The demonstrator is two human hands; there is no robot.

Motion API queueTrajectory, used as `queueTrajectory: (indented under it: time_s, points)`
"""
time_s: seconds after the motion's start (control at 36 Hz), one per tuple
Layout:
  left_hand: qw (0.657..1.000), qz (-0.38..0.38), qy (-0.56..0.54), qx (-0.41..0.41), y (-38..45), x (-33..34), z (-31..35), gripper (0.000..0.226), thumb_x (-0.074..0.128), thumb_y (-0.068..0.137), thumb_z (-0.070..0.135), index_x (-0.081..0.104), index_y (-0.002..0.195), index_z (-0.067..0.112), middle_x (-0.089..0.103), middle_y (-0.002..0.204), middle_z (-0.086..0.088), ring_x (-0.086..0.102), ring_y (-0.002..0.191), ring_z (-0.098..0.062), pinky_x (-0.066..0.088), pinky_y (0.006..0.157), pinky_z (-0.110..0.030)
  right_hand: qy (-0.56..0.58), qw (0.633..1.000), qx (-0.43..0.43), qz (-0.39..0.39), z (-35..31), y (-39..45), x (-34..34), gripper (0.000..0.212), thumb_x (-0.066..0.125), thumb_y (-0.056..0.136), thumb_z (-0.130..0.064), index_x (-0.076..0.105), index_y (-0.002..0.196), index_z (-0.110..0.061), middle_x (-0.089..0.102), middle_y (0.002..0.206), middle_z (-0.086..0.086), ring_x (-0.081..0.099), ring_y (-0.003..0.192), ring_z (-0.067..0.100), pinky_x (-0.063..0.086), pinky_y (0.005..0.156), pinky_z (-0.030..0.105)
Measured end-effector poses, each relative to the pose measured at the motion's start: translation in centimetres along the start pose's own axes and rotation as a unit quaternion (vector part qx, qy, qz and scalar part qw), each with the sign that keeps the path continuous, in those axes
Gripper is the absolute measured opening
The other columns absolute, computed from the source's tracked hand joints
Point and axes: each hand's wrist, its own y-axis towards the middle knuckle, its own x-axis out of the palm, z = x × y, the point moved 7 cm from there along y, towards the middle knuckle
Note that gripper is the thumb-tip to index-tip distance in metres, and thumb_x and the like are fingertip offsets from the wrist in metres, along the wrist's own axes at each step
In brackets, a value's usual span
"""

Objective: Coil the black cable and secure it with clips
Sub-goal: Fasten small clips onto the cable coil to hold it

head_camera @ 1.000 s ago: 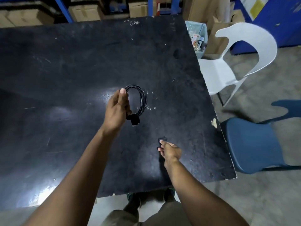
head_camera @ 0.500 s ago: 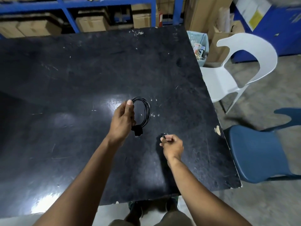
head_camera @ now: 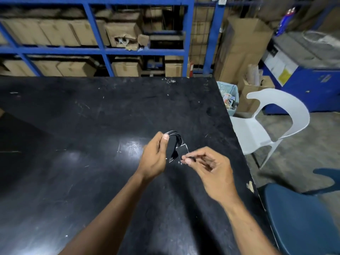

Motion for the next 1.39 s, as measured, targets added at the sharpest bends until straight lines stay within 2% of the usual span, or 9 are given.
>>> queueTrajectory:
  time_s: [0.11,0.19,0.28,0.39,0.61,0.97,1.11,1.25,1.39]
  points:
    - [0.999,0.004,0.031,0.029,-0.4,0.2,2.0,0.038,0.037,0.113,0.043,0.034,0.077,0.029,0.042,0.063,0.011,0.039,0.06,-0.011,0.041,0.061,-0.037,-0.01,1.0,0.014,0.002,-0.1,1.3,1.1,0.011,0.083,0.087,-0.004,0.079,0.088,-0.014,0.083,0.086,-0.001,0.078,0.076,0.01,0.059,0.074,0.019]
    - [0.998,0.0,0.036,0.06,-0.7,0.4,3.2,0.036,0.037,0.112,0.041,0.038,0.082,0.022,0.044,0.06,0.01,0.04,0.057,-0.01,0.037,0.056,-0.027,-0.006,1.0,0.017,0.012,0.1,2.0,1.6,0.011,0.083,0.087,-0.001,0.078,0.088,-0.01,0.082,0.083,-0.001,0.077,0.074,0.007,0.059,0.073,0.017]
    - [0.996,0.005,0.044,0.081,-0.8,0.4,3.8,0.037,0.037,0.113,0.039,0.037,0.084,0.017,0.043,0.064,0.011,0.04,0.059,-0.01,0.034,0.057,-0.025,0.004,0.999,0.016,0.033,0.2,2.5,1.7,0.01,0.082,0.087,0.001,0.077,0.087,-0.008,0.082,0.083,0.0,0.08,0.077,0.011,0.058,0.072,0.016]
    - [0.992,0.034,0.067,0.106,-1.0,0.2,4.4,0.032,0.034,0.112,0.043,0.031,0.082,0.03,0.04,0.073,0.012,0.042,0.065,-0.007,0.033,0.06,-0.022,0.047,0.997,0.024,0.059,0.3,3.0,1.4,0.009,0.081,0.088,0.002,0.076,0.089,-0.006,0.082,0.085,0.007,0.082,0.081,0.02,0.061,0.075,0.021]
    - [0.988,0.018,0.08,0.128,-1.5,1.2,4.5,0.031,0.03,0.111,0.047,0.03,0.085,0.03,0.04,0.079,0.012,0.041,0.066,-0.009,0.032,0.059,-0.017,0.077,0.995,0.007,0.069,0.4,3.2,1.4,0.012,0.08,0.088,0.003,0.075,0.087,-0.007,0.081,0.083,0.002,0.076,0.072,0.008,0.058,0.07,0.017]
    - [0.991,-0.056,0.058,0.111,-1.6,2.8,5.9,0.035,0.027,0.112,0.045,0.032,0.083,0.025,0.041,0.071,0.012,0.041,0.065,-0.008,0.03,0.064,-0.022,0.15,0.983,-0.063,0.084,-0.5,2.7,-0.9,0.025,0.081,0.085,0.008,0.08,0.089,-0.016,0.082,0.092,0.005,0.08,0.09,0.013,0.06,0.081,0.019]
    - [0.991,-0.105,0.033,0.083,-1.5,3.6,5.6,0.037,0.029,0.112,0.049,0.034,0.083,0.026,0.052,0.067,0.021,0.044,0.061,-0.006,0.035,0.06,-0.014,0.137,0.985,-0.066,0.08,-0.4,2.6,-1.7,0.017,0.08,0.084,0.01,0.077,0.091,-0.005,0.082,0.091,0.003,0.08,0.09,0.01,0.059,0.081,0.017]
    - [0.991,-0.105,-0.01,0.078,-1.1,3.6,5.5,0.042,0.033,0.111,0.053,0.038,0.086,0.021,0.043,0.071,0.011,0.04,0.066,-0.006,0.042,0.064,-0.032,0.098,0.992,-0.067,0.05,-0.9,2.8,-2.1,0.014,0.076,0.088,0.012,0.077,0.095,-0.001,0.082,0.093,0.002,0.078,0.09,0.009,0.058,0.083,0.018]
    - [0.993,-0.088,-0.03,0.077,-1.2,3.5,5.6,0.04,0.035,0.112,0.051,0.038,0.086,0.02,0.042,0.068,0.015,0.039,0.064,-0.007,0.04,0.062,-0.028,0.024,0.995,-0.086,0.038,-1.9,3.1,-2.3,0.019,0.076,0.09,0.008,0.079,0.096,-0.01,0.083,0.096,-0.003,0.079,0.09,0.008,0.058,0.081,0.015]
